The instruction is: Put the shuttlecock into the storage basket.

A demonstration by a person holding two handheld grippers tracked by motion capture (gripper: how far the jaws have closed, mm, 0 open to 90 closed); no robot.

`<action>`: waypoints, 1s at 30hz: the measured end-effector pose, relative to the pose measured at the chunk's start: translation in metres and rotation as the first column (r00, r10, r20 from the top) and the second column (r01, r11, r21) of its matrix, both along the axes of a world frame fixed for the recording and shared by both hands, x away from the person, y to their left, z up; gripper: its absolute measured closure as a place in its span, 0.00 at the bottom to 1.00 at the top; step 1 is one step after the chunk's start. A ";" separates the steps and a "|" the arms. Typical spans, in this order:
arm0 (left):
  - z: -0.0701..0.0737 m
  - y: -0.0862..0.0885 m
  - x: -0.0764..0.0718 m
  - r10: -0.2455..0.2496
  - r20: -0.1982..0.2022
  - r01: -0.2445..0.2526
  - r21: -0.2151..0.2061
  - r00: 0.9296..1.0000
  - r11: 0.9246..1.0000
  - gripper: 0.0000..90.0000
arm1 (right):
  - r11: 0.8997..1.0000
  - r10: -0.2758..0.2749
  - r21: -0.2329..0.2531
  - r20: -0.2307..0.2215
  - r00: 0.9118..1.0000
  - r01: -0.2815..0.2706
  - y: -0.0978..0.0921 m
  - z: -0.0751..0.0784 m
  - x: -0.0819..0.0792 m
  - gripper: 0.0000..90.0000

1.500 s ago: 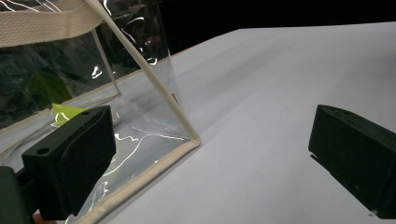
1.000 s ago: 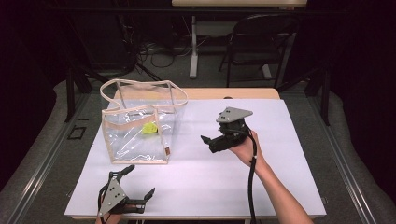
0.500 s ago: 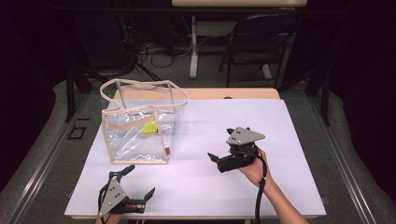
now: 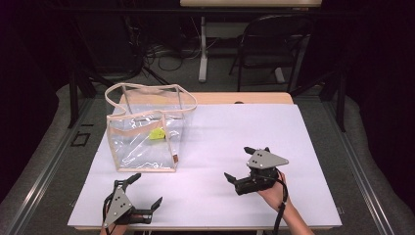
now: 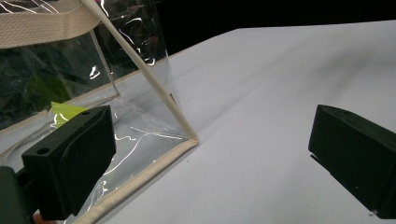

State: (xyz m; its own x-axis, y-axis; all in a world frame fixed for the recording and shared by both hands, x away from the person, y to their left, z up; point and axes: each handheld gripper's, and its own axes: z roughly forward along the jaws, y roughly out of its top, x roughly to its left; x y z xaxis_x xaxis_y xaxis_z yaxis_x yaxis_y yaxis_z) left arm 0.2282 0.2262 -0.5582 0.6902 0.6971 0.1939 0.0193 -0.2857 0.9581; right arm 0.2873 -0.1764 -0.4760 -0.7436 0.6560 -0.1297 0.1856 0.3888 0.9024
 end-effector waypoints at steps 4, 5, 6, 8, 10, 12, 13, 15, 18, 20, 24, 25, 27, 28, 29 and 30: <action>0.000 0.000 0.000 0.000 0.000 0.000 -0.001 1.000 1.000 0.01 | 1.000 0.004 0.012 0.008 1.000 -0.004 -0.005 -0.005 -0.005 0.00; 0.000 0.000 0.000 0.000 -0.001 0.000 0.002 1.000 1.000 0.01 | 1.000 0.006 0.015 0.014 1.000 -0.006 -0.006 -0.007 -0.007 0.00; 0.000 0.000 0.000 -0.001 -0.001 0.001 0.000 1.000 1.000 0.01 | 1.000 0.007 0.017 0.019 1.000 -0.007 -0.007 -0.009 -0.009 0.00; 0.000 0.000 0.000 0.001 0.001 -0.001 0.000 1.000 1.000 0.01 | 1.000 0.008 0.015 0.028 1.000 -0.008 -0.010 -0.014 -0.015 0.00; 0.000 0.000 0.000 0.000 -0.001 0.000 0.000 1.000 1.000 0.01 | 1.000 0.006 0.012 0.028 1.000 -0.006 -0.011 -0.016 -0.017 0.00; 0.000 0.000 0.000 -0.001 0.000 0.001 0.002 1.000 1.000 0.01 | 1.000 0.002 0.008 0.031 1.000 -0.002 -0.014 -0.020 -0.021 0.00; 0.000 0.000 0.000 -0.001 0.000 0.001 0.002 1.000 1.000 0.01 | 1.000 -0.001 0.009 0.037 0.999 0.001 -0.016 -0.021 -0.023 0.00; 0.000 0.000 0.000 0.000 0.000 0.000 0.002 1.000 1.000 0.01 | 1.000 -0.004 0.016 0.040 0.999 0.004 -0.020 -0.024 -0.026 0.00; 0.000 0.000 0.000 0.001 -0.001 -0.001 0.003 1.000 1.000 0.01 | 1.000 -0.009 0.015 0.041 0.999 0.009 -0.023 -0.029 -0.030 0.00; -0.001 0.000 0.000 0.002 -0.004 -0.002 0.003 1.000 1.000 0.01 | 1.000 -0.021 0.003 0.048 0.999 0.020 -0.026 -0.033 -0.034 0.00; -0.001 0.000 0.000 0.002 -0.005 -0.002 0.005 1.000 1.000 0.01 | 1.000 -0.026 0.009 0.046 0.999 0.026 -0.031 -0.038 -0.039 0.00; -0.001 -0.001 0.000 0.000 -0.006 0.000 0.007 1.000 1.000 0.01 | 1.000 -0.026 0.011 0.046 0.999 0.026 -0.033 -0.041 -0.041 0.00; -0.001 -0.002 0.000 -0.001 -0.007 0.001 0.008 1.000 1.000 0.01 | 0.999 -0.036 0.013 0.046 0.998 0.036 -0.039 -0.049 -0.047 0.00; -0.001 -0.002 0.000 -0.001 -0.007 0.001 0.008 1.000 1.000 0.01 | 0.999 -0.038 0.011 0.050 0.998 0.038 -0.041 -0.052 -0.049 0.00; -0.001 -0.002 0.001 -0.003 -0.008 0.003 0.011 1.000 1.000 0.01 | 0.999 -0.041 0.015 0.050 0.998 0.040 -0.042 -0.054 -0.050 0.00; -0.002 -0.002 0.001 -0.003 -0.009 0.003 0.010 1.000 1.000 0.01 | 0.999 -0.043 0.015 0.053 0.998 0.043 -0.044 -0.057 -0.052 0.00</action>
